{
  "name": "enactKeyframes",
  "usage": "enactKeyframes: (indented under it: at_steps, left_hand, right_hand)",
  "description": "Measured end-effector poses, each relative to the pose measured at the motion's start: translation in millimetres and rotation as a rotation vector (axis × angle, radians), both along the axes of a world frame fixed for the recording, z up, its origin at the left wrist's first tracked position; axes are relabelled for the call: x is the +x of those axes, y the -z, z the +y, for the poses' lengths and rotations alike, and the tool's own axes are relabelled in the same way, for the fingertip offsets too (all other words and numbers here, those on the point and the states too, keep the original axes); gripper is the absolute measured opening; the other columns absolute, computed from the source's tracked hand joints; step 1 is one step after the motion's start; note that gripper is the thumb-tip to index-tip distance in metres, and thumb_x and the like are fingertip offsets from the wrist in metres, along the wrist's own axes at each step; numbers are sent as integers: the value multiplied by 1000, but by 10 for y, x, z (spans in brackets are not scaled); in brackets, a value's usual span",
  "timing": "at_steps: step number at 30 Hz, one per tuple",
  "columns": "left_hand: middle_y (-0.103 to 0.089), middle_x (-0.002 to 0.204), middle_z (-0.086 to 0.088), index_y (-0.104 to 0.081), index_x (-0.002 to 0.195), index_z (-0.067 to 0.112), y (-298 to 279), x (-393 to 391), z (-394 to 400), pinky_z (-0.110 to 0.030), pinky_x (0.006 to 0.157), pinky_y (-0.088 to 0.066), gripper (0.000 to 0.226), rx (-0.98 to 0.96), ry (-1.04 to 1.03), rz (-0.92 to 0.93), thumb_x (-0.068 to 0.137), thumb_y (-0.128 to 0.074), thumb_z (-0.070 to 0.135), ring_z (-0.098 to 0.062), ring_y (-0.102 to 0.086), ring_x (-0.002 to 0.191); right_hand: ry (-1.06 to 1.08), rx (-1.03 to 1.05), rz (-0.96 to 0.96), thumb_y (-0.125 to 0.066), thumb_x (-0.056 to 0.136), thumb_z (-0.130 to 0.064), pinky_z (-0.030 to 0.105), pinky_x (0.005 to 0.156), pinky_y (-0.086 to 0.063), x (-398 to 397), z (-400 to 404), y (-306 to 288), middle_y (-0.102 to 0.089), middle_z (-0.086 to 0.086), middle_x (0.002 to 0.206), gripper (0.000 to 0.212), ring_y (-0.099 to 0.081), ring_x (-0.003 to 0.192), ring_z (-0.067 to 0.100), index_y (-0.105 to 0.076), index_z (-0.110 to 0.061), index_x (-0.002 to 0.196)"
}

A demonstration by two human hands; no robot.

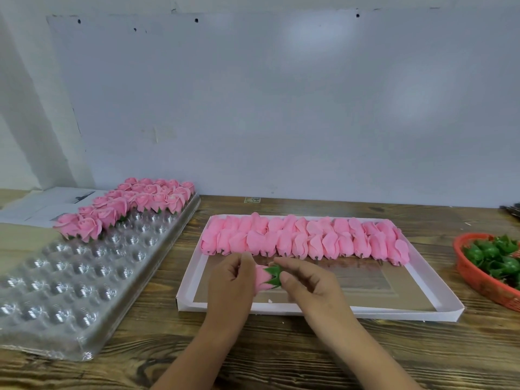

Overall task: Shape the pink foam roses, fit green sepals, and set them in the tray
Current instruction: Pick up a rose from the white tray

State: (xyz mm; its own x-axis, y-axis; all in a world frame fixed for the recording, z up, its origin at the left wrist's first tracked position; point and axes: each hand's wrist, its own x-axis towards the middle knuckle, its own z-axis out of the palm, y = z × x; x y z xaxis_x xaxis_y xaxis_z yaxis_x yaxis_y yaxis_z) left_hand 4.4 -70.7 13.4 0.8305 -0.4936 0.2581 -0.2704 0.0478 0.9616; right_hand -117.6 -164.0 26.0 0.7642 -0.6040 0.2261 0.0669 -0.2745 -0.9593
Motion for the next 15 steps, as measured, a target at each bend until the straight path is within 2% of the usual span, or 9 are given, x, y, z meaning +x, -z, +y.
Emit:
enactKeyframes:
  at_steps: [3,7,9,12,15]
  left_hand:
    - [-51,56,3,-55,61,15,7,-3,4,-28,53,-43,41,-2,0,-27,100,-49,23,-10,-50,57]
    - [-49,52,10,-55,53,29,-3,-6,-4,-21,47,-39,50,-15,-4,-25,102,-48,21,-3,-46,51]
    - [-47,51,11,-54,51,31,-15,-16,-1,-18,46,-36,52,-19,2,-25,102,-47,22,-2,-44,49]
    - [-47,52,10,-54,53,29,-25,-18,-1,-18,45,-36,49,-18,8,-11,101,-47,24,-3,-44,50]
    - [-49,56,2,-54,58,19,-27,-16,0,-25,49,-38,44,-18,9,-3,101,-47,25,-8,-45,53]
  right_hand:
    - [-1,12,-11,-60,96,-9,13,77,-49,13,4,7,-73,-18,104,31,-66,97,-1,-71,-36,104]
    - [22,177,-101,-58,95,-3,16,63,-51,47,23,58,-77,-4,93,22,-68,80,2,-69,-21,103]
    - [16,256,-136,-58,95,-3,17,61,-52,61,33,69,-76,-1,88,18,-68,75,4,-69,-16,101]
    - [12,303,-169,-59,95,-3,21,64,-54,69,36,75,-75,3,86,15,-67,75,8,-69,-13,98]
    - [32,277,-191,-62,93,-3,23,68,-56,60,40,71,-75,4,87,16,-68,77,11,-72,-14,95]
